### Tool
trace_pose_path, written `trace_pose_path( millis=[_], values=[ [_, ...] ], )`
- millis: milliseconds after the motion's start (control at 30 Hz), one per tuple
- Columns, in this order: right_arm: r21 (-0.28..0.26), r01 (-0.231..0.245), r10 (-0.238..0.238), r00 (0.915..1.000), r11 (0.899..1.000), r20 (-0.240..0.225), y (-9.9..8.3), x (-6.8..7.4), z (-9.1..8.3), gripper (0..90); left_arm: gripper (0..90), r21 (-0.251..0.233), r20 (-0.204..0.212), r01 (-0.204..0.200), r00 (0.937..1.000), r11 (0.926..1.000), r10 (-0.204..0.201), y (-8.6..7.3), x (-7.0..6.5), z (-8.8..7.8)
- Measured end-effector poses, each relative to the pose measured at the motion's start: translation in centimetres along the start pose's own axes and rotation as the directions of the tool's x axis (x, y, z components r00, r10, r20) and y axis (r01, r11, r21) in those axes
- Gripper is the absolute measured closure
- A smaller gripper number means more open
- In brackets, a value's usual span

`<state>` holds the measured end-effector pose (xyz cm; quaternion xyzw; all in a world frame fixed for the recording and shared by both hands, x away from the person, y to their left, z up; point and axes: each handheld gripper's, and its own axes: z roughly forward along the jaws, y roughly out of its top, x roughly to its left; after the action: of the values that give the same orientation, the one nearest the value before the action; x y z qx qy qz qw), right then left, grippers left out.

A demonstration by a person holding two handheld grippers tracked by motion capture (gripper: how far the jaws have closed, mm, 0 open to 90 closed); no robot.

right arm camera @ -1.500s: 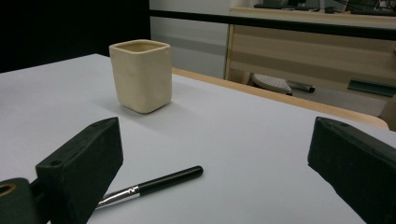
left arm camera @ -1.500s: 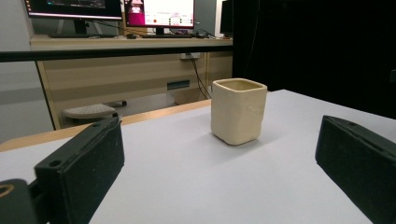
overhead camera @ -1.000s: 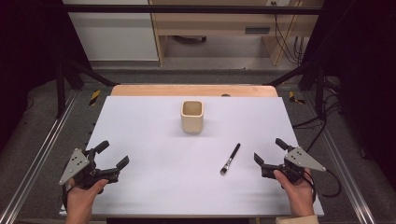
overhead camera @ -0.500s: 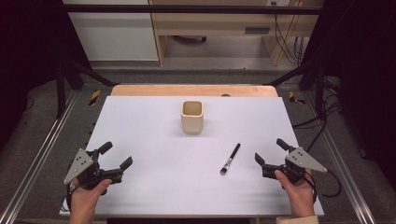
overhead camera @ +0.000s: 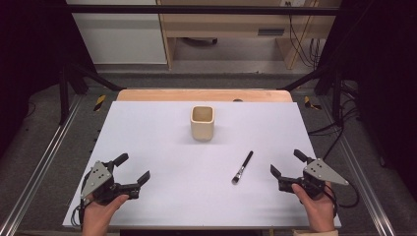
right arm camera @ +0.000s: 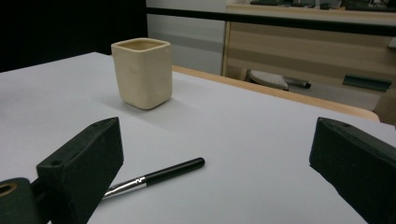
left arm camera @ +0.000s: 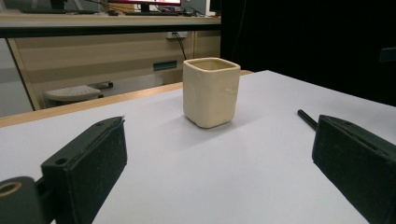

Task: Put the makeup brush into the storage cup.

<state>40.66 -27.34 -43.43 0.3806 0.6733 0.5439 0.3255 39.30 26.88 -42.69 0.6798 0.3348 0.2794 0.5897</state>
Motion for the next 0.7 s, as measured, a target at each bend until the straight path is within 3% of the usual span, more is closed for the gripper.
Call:
trace_pose_path(
  millis=[267, 400, 467, 533, 700],
  values=[
    [0.054, -0.027, 0.026, 0.9996, 0.998, 0.013, 0.1, 0.9, 0.7, 4.6, 2.1, 0.012, -0.025, -0.020, 0.9995, 0.9997, 0.020, -0.4, -0.4, 0.2],
    [0.112, 0.011, -0.009, 0.9998, 0.994, -0.015, 0.1, 3.0, 2.4, 5.4, 2.2, 0.015, -0.046, -0.026, 0.9986, 0.9995, 0.027, -0.6, -0.5, 0.2],
    [0.131, 0.023, -0.023, 0.9997, 0.991, -0.006, 0.1, 3.5, 2.8, 5.4, 2.2, 0.015, -0.048, -0.027, 0.9985, 0.9995, 0.028, -0.6, -0.5, 0.1],
    [0.198, 0.050, -0.050, 0.9987, 0.979, -0.007, 0.4, 4.4, 4.0, 6.9, 2.2, 0.013, -0.058, -0.032, 0.9978, 0.9994, 0.033, -0.7, -0.5, 0.0],
    [0.260, 0.063, -0.062, 0.9980, 0.964, -0.012, 1.3, 5.0, 5.3, 7.2, 2.2, 0.012, -0.079, -0.027, 0.9965, 0.9996, 0.028, -0.9, 0.0, 0.1]
  ],
)
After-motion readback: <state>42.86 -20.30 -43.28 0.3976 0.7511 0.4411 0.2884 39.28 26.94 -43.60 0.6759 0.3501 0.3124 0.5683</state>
